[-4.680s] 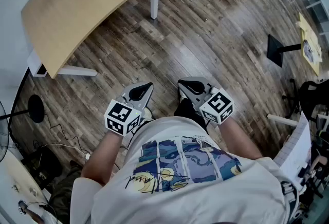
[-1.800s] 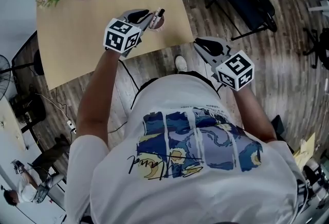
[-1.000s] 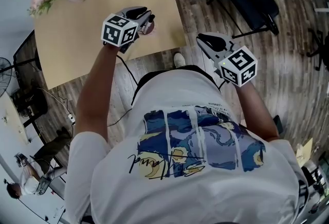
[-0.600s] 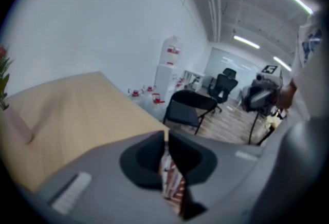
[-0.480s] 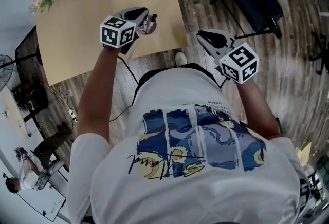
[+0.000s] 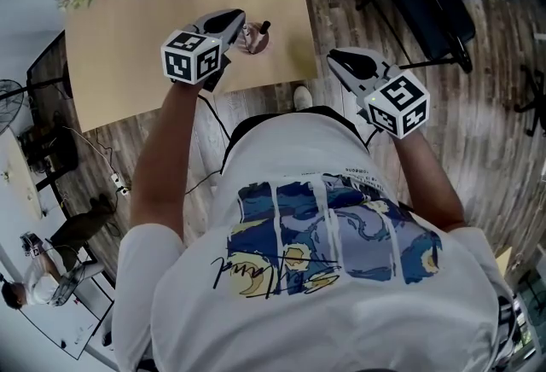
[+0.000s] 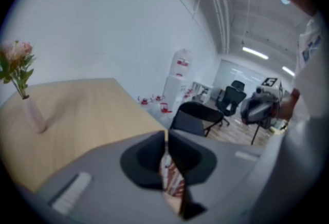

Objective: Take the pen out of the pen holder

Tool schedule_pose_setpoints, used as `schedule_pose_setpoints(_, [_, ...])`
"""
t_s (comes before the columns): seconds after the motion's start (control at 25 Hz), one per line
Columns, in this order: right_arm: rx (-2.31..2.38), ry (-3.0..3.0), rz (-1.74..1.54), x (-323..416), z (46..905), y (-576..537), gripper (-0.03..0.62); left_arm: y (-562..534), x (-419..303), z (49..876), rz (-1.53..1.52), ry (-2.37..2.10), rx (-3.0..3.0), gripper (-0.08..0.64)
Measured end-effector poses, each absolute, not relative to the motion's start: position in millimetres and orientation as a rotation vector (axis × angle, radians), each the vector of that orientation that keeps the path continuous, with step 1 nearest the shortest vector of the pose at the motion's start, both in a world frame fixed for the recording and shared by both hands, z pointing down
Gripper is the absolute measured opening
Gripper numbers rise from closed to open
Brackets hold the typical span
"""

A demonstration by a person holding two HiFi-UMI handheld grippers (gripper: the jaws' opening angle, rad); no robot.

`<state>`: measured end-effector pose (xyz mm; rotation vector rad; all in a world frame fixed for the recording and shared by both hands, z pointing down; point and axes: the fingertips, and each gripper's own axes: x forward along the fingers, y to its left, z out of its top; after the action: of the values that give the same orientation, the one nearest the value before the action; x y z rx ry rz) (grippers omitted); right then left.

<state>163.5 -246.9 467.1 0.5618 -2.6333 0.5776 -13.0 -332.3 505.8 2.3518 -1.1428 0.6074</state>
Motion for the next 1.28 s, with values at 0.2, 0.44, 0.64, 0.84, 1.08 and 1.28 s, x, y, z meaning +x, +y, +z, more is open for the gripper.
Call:
schedule_pose_setpoints(0.2, [0.539,-2.638,0.563,154.8,466.9,-242.8,0.028,-327.1,-22.1,492.4,0.53,-1.186,2.35,0.026])
schedule_pose_setpoints(0.44, [0.514,-2.643,0.542,143.3,465.1,-240.6,0.027,-324.8,-32.2,466.1,0.417,-1.239,2.362,0.025])
schedule_pose_setpoints(0.64, [0.506,-2.643,0.529,132.4,462.4,-230.8,0.026,-315.1,-41.2,441.5,0.345,-1.267,2.388,0.025])
schedule_pose_setpoints(0.84, [0.499,-2.637,0.51,118.8,459.8,-222.9,0.026,-303.7,-51.2,412.5,0.264,-1.29,2.426,0.025])
schedule_pose_setpoints(1.08, [0.5,-2.629,0.493,98.6,458.7,-210.4,0.026,-284.4,-63.8,380.1,0.189,-1.297,2.477,0.025])
schedule_pose_setpoints(1.28, [0.52,-2.621,0.476,78.1,452.9,-197.6,0.025,-261.2,-84.4,350.8,0.123,-1.315,2.513,0.025])
